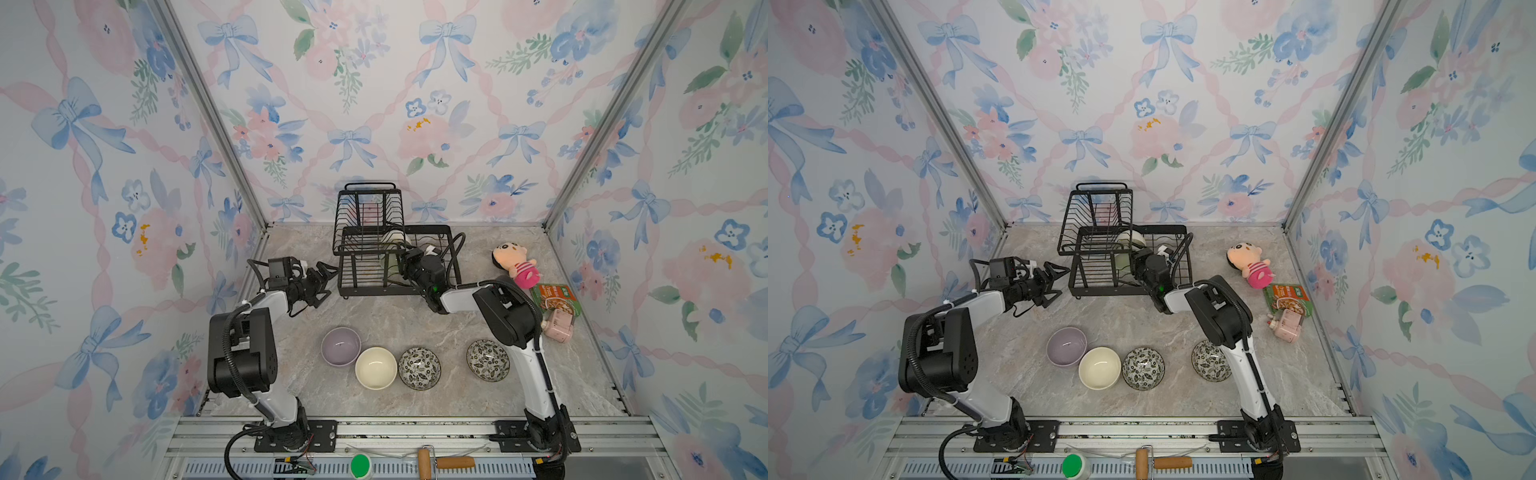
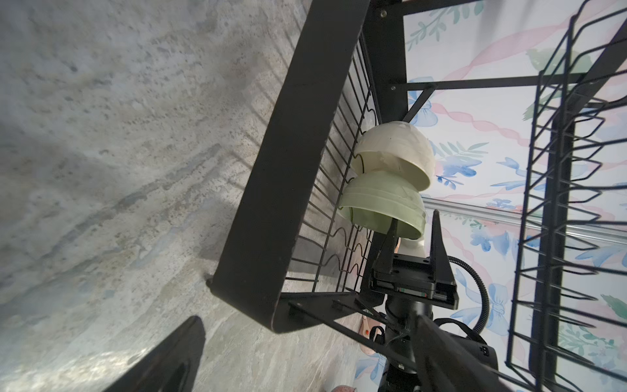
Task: Load bowls into a dish rack
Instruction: Place the bowl in the dish rack.
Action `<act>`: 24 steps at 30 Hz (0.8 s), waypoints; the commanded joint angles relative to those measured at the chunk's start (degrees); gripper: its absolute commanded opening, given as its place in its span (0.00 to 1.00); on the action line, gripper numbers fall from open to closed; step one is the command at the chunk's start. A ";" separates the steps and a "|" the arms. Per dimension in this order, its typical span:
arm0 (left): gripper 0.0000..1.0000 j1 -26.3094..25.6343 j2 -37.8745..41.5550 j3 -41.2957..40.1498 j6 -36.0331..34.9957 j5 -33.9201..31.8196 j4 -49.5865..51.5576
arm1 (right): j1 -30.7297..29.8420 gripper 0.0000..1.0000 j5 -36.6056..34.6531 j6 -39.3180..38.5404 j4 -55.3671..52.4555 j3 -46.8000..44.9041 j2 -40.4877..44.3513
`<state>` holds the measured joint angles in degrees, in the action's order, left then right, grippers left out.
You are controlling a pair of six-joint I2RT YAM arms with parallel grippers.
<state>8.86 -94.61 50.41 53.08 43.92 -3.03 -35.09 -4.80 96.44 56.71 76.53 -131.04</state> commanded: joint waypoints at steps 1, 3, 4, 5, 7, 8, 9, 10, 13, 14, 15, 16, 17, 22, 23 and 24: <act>0.97 -0.25 0.10 0.48 -1.39 -0.21 0.61 | -0.33 0.51 -0.62 -0.89 -1.07 -1.10 2.89; 0.97 -0.25 0.34 0.21 -1.39 -0.37 0.66 | -0.33 0.54 -0.63 -0.84 -1.32 -1.33 3.25; 0.97 -0.22 0.50 0.05 -1.44 -0.44 0.72 | -0.33 0.55 -0.66 -0.80 -1.57 -1.47 3.51; 0.97 -0.18 0.56 -0.09 -1.49 -0.57 0.75 | -0.33 0.57 -0.75 -0.81 -1.88 -1.71 3.80; 0.97 -0.24 0.74 -0.23 -1.57 -0.71 0.98 | -0.28 0.61 -0.81 -0.67 -2.66 -2.24 4.36; 0.97 -0.25 0.87 -0.23 -1.64 -0.85 1.16 | -0.33 0.62 -0.90 -0.67 -3.06 -2.53 4.70; 0.97 -0.23 0.93 -0.23 -1.77 -0.96 1.22 | -0.30 0.64 -1.07 -0.70 -3.25 -3.10 5.00; 0.97 -0.22 1.00 -0.24 -1.75 -1.03 1.46 | -0.28 0.65 -1.21 -0.68 -3.34 -3.44 5.33; 0.97 -0.21 1.18 -0.23 -1.99 -1.37 2.18 | -0.33 0.70 -1.38 -0.77 -3.36 -4.59 6.19; 0.97 -0.23 1.21 -0.23 -2.09 -1.57 2.46 | -0.33 0.72 -1.44 -0.77 -3.52 -5.03 6.53; 0.97 -0.24 1.30 -0.23 -2.26 -1.81 2.86 | -0.42 0.74 -1.45 -0.80 -3.69 -5.43 6.88; 0.97 -0.17 1.31 -0.26 -2.36 -2.05 3.09 | -0.42 0.75 -1.44 -0.91 -3.83 -5.70 7.23; 0.97 -0.18 1.40 -0.18 -2.69 -2.43 3.56 | -0.43 0.77 -1.46 -0.90 -4.05 -6.18 7.63; 0.97 1.36 1.58 1.13 -5.99 -5.79 9.00 | -0.42 0.84 -2.19 -1.55 -6.79 -9.14 10.76; 0.97 1.95 1.62 1.26 -6.61 -6.27 9.77 | -0.42 0.86 -2.32 -2.03 -7.47 -9.90 11.74; 0.97 2.61 1.72 1.27 -6.83 -6.61 10.14 | -0.27 0.88 -2.26 -2.76 -8.09 -10.45 12.73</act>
<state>9.85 -94.54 50.43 49.19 39.64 3.01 -35.09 -5.96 95.92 50.96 67.72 -122.13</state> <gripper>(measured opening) 0.972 0.866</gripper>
